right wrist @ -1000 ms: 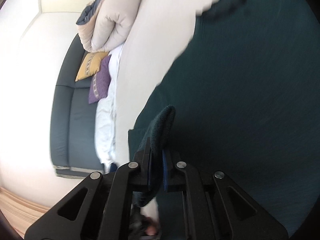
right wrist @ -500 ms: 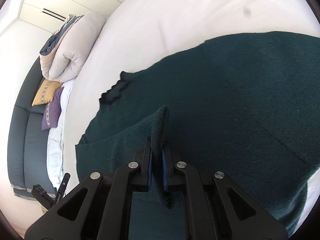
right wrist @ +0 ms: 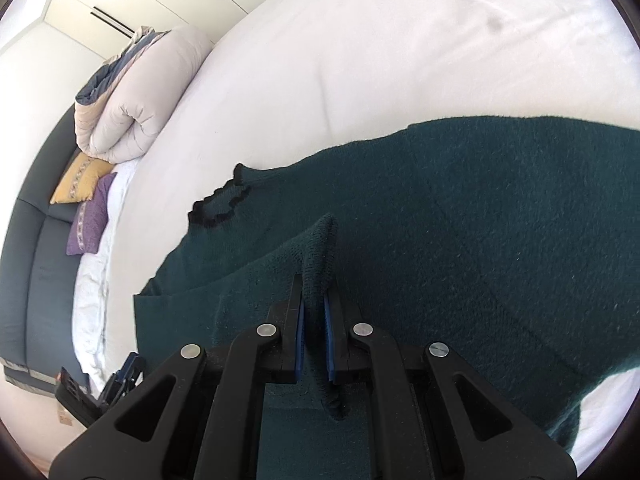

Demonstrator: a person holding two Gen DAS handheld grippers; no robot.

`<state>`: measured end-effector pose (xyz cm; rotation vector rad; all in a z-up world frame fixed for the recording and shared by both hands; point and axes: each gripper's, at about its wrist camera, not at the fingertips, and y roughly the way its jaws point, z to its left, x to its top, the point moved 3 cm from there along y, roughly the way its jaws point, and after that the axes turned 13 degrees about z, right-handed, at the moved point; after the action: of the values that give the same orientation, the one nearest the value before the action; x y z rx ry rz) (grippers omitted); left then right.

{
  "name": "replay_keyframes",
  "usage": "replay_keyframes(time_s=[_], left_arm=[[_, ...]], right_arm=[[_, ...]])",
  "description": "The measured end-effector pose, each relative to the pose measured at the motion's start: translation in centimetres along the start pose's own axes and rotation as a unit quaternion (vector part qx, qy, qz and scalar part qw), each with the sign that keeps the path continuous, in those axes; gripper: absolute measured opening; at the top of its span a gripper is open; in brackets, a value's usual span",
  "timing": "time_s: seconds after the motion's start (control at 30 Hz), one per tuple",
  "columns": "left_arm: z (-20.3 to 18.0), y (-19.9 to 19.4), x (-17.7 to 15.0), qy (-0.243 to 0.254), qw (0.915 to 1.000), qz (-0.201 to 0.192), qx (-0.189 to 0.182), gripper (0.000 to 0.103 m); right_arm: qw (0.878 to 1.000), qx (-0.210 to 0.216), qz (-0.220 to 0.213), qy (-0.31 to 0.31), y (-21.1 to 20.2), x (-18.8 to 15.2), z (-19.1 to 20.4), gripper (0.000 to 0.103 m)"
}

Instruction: Fold small clothes

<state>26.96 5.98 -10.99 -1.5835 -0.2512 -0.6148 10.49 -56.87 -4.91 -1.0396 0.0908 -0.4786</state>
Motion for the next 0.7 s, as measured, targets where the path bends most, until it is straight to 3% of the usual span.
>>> replay_keyframes(time_s=[0.13,0.43,0.57,0.7], left_arm=[[0.1,0.8,-0.2,-0.003,0.9999,0.014,0.000,0.025],[4.2,-1.8,0.6,-0.082,0.9957,-0.036,-0.025,0.025],[2.4,-1.3,0.6,-0.036,0.9989,-0.030,0.002,0.025],[-0.1,1.3,-0.1,0.028,0.9987,0.023,0.037,0.025]], right_arm=[[1.000,-0.019,0.010,0.009,1.0,-0.3,-1.4,0.007],[1.000,-0.014,-0.006,-0.008,1.1,-0.1,-0.7,0.007],[1.000,-0.016,-0.010,-0.008,1.2,-0.2,-1.5,0.007],[1.000,-0.024,-0.016,-0.010,2.0,-0.3,-1.9,0.008]])
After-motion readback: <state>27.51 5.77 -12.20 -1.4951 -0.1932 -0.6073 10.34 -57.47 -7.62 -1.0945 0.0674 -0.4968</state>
